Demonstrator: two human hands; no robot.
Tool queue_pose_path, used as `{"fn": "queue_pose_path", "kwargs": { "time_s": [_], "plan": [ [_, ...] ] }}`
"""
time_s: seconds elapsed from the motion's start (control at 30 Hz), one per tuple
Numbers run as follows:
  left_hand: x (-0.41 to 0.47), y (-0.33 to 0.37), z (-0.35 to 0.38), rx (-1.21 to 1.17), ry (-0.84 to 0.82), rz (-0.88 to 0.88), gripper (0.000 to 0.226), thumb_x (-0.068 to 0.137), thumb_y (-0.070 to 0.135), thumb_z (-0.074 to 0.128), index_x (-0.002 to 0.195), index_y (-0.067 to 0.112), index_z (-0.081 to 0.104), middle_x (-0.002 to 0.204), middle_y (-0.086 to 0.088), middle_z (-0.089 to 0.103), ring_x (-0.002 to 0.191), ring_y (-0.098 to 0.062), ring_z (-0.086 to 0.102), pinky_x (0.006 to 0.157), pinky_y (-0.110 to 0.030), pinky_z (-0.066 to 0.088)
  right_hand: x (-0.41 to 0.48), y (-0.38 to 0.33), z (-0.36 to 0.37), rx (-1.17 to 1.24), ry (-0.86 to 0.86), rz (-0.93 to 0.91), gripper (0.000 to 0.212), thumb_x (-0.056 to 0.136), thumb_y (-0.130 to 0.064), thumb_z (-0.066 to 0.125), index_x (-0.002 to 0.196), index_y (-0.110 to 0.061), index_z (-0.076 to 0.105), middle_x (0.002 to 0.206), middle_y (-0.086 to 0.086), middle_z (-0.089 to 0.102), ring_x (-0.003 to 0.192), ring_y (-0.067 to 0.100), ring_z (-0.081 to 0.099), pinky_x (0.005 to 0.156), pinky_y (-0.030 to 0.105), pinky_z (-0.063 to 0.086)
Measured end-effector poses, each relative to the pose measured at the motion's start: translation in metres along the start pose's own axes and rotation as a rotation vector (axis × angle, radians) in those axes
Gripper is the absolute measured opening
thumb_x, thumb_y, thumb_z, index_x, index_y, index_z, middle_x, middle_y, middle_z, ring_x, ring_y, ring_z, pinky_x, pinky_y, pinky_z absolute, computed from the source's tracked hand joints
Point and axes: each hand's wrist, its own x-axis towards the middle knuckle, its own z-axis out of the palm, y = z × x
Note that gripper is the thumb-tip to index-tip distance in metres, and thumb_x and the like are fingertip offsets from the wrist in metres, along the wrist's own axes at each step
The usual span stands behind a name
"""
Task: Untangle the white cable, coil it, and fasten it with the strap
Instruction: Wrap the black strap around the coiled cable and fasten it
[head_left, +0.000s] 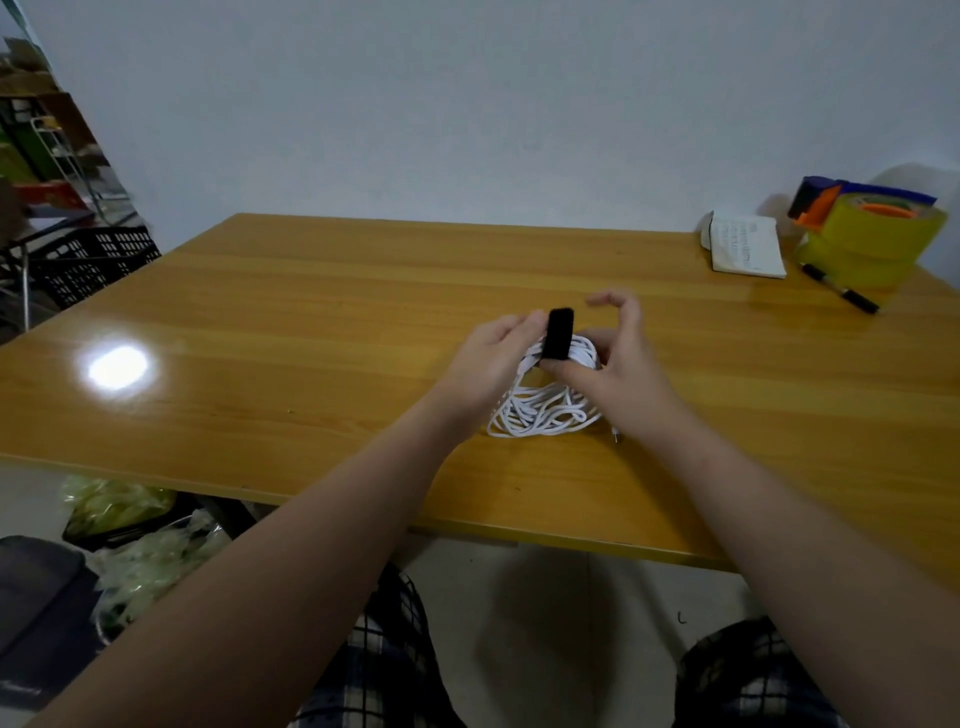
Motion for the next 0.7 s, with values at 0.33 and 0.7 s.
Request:
{"fn": "queue_pose_path", "kwargs": {
  "time_s": [0.33, 0.7],
  "plan": [
    [0.010, 0.000, 0.008, 0.321, 0.010, 0.148, 0.019, 0.092, 0.017, 0.059, 0.103, 0.002, 0.064, 0.097, -0.009, 0.068, 0.093, -0.019, 0.063, 0.081, -0.029, 0.048, 0.012, 0.008, -0.005, -0.342, -0.090, -0.021, 0.039, 0.074, -0.009, 0.068, 0.111, -0.013, 0.058, 0.109, 0.000, 0.041, 0.104, 0.020, 0.049, 0.085, 0.030, 0.045],
    [0.017, -0.001, -0.005, 0.540, -0.110, 0.142, 0.020, 0.097, 0.026, 0.049, 0.105, 0.008, 0.054, 0.099, -0.006, 0.061, 0.089, -0.017, 0.055, 0.074, -0.031, 0.041, 0.007, -0.005, 0.004, -0.148, -0.059, 0.117, 0.036, 0.077, -0.006, 0.064, 0.104, -0.023, 0.049, 0.099, -0.002, 0.060, 0.075, 0.015, 0.061, 0.062, 0.029, 0.049]
  ]
}}
